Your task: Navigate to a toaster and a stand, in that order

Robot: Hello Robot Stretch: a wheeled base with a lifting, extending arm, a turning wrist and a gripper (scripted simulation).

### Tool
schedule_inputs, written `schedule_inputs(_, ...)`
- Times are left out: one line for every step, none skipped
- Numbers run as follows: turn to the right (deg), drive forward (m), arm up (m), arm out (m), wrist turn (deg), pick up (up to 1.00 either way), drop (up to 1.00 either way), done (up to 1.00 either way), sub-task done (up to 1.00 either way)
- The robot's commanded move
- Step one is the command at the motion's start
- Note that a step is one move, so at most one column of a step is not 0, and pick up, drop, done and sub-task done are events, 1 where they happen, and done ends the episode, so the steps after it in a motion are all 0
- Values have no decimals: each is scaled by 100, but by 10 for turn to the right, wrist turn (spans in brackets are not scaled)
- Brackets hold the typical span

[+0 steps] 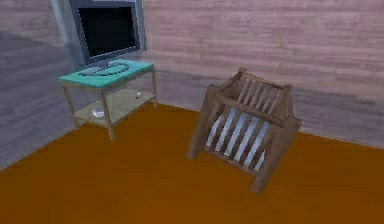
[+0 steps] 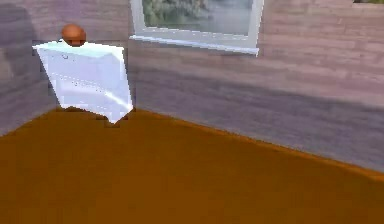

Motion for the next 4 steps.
schedule_inputs(210, 0, 0, 0, 0, 0, 0, 0, 0)
schedule_inputs(30, 0, 0, 0, 0, 0, 0, 0, 0)
schedule_inputs(0, 15, 0, 0, 0, 0, 0, 0, 0)
schedule_inputs(-450, 0, 0, 0, 0, 0, 0, 0, 0)
